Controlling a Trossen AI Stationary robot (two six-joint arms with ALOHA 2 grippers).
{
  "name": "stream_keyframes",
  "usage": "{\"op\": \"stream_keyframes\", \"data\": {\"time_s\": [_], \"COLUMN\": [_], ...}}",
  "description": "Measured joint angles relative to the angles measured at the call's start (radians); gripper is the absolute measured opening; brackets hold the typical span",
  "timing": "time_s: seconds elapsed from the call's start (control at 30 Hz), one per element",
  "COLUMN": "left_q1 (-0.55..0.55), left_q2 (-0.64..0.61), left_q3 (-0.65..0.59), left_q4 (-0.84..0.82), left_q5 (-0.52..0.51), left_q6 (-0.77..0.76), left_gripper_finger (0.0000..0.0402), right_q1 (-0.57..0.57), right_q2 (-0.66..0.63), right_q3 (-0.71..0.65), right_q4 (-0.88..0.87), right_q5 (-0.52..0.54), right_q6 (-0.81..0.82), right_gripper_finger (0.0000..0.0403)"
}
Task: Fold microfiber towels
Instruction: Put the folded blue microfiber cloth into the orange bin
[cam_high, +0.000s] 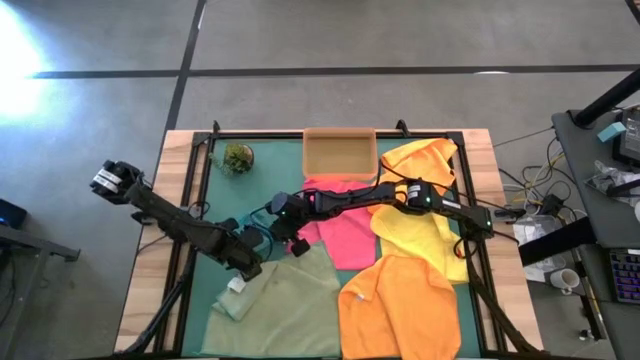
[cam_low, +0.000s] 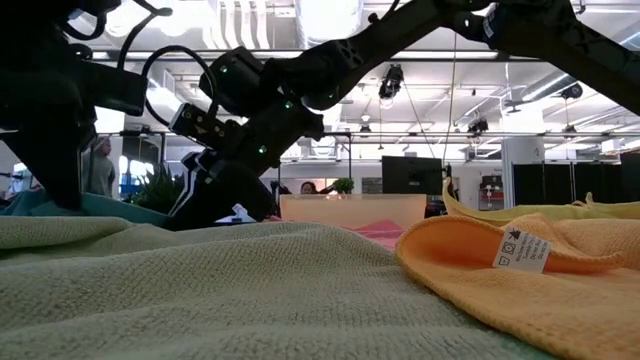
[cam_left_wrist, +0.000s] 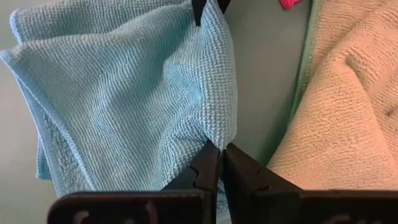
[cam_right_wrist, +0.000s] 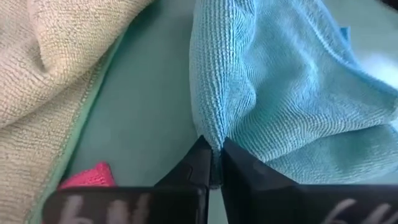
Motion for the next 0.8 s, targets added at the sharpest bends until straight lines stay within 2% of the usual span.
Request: {"op": "stream_keyframes", "data": {"time_s": [0.13,0.4,0.8], "left_q1": [0.020,0.100,0.325], "left_q2": [-0.004,-0.054,-0.118], "left_q3": [0.010,0.082,0.200], "left_q4": [0.006,0.000,-0.044], "left_q5": [0.044,0.062,0.126], "left_q6": [0.049,0.225,0.699], "left_gripper_finger": [0.0000,0.0000,0.0000], "right_q1": [0.001,0.000,-0.042], "right_q2": [-0.026,-0.133,-0.269], "right_q3": [0.000,0.000,0.000], "right_q4": [-0.089,-0.297,-0.446], "right_q5": [-0.003,0.005,0.116], "right_q6": [0.040,0.140,0.252], "right_gripper_finger": [0.0010,0.0009,0.0009]}}
